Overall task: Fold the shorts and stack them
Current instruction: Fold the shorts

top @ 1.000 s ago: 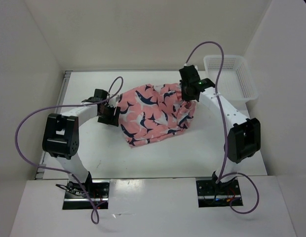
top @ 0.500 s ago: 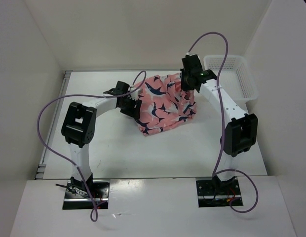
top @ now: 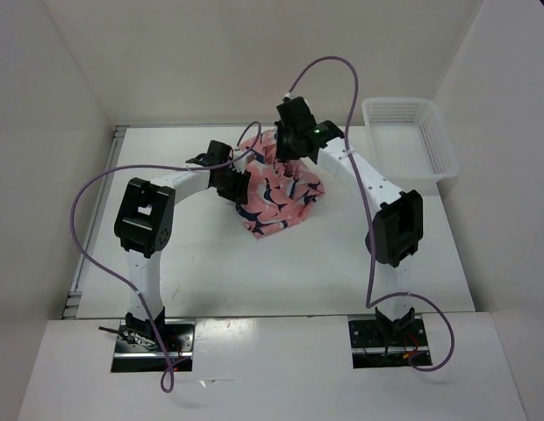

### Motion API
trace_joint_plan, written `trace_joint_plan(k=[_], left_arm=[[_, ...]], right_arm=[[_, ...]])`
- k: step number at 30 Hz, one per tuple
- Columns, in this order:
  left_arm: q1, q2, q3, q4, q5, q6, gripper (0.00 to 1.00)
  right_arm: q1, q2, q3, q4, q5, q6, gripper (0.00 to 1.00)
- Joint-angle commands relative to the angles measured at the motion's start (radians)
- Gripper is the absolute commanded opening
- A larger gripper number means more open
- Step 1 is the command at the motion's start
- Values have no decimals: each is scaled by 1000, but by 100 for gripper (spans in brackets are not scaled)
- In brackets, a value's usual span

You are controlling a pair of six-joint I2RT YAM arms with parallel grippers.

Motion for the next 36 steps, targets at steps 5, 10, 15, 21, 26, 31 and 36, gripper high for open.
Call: trace_joint_plan(k=[5,10,15,21,26,31,36], left_arm=[[21,24,-3,5,18,5,50],[51,-10,-3,-6,41,5,52],[71,-62,-3,-77,41,5,59],[142,-136,-15,-164,41,5,63],[254,-193,20,-224,29,5,67],[288,-204,42,-224,-8,5,69],[277,-175,147,-224,45,5,72]], right_arm=[[105,99,15,26,-84,96,0],[136,179,69,50,-13,75,0],[145,210,100,83,23,38,5],[221,162,78,165,-95,-84,30],[300,96,66,199,-218,-206,60],[309,-31,-61,208,-246,-288,66],[309,-175,-218,242,-100,-448,69]])
